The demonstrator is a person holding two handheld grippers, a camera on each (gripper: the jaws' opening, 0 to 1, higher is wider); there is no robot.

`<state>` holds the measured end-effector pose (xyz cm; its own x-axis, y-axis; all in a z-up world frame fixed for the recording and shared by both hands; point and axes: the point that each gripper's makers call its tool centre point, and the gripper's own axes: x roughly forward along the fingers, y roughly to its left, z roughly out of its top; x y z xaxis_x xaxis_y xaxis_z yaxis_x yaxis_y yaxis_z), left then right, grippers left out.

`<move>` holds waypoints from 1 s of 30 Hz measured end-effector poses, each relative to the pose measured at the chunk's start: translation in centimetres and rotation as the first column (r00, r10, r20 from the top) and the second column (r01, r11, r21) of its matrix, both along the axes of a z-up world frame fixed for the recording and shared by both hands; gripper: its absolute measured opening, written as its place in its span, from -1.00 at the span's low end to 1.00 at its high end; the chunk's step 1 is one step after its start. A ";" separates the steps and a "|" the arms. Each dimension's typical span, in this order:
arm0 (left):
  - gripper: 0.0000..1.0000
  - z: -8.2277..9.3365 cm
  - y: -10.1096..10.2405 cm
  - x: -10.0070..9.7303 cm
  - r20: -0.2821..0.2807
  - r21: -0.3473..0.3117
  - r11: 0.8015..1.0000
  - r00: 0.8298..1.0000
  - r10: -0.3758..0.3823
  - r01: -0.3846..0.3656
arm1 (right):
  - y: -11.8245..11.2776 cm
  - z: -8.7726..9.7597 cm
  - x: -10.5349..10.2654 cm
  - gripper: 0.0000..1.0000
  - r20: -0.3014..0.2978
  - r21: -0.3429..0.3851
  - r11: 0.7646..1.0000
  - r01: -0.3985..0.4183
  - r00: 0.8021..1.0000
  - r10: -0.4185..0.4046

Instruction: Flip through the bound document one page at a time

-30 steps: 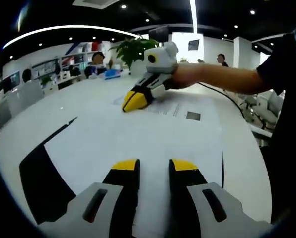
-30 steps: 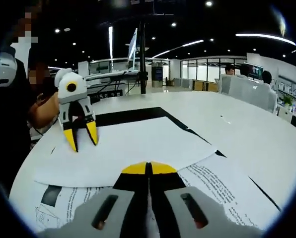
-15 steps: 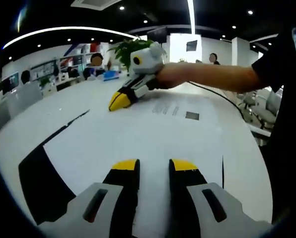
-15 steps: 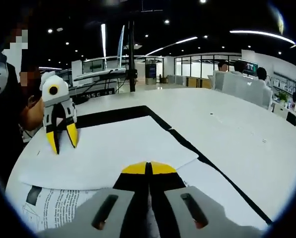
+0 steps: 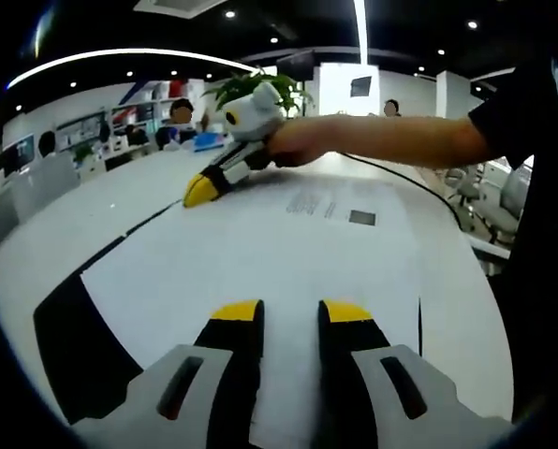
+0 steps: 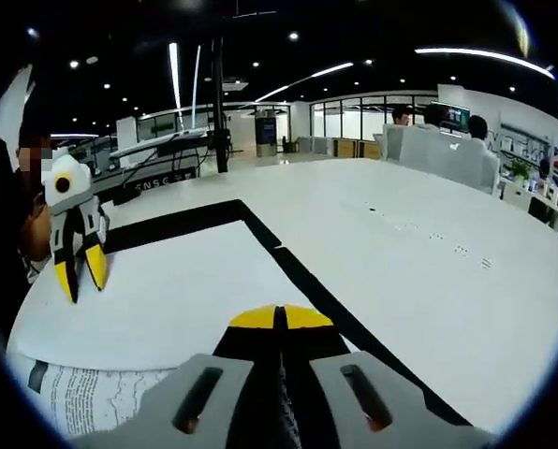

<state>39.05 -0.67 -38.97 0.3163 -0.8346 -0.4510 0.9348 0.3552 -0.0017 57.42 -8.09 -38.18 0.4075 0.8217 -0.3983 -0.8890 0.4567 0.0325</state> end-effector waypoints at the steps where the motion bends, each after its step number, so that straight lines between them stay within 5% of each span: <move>1: -0.49 0.0 0.0 0.0 0.002 0.001 1.000 1.000 -0.002 0.002 | 0.0 0.0 0.2 -0.96 0.004 -0.004 1.000 0.002 1.000 -0.002; 7: -0.49 -0.1 0.0 0.1 -0.010 0.003 1.000 1.000 0.003 -0.003 | -0.3 -0.3 1.5 -0.96 -0.036 0.031 0.999 0.043 0.998 -0.042; 13: -0.52 -0.1 0.2 0.3 -0.015 -0.018 1.000 1.000 0.006 -0.006 | -0.3 -0.3 1.4 -0.96 -0.012 0.025 0.998 0.050 0.999 -0.049; 30: -0.54 -0.1 0.2 0.4 -0.014 -0.016 1.000 1.000 0.026 -0.026 | -0.2 0.2 -5.1 -0.96 0.021 0.044 0.999 -0.021 1.000 0.020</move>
<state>39.44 -0.51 -39.07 0.3321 -0.8331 -0.4423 0.9250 0.3795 -0.0204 52.36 -8.29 -37.99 0.3982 0.8464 -0.3535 -0.8988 0.4371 0.0339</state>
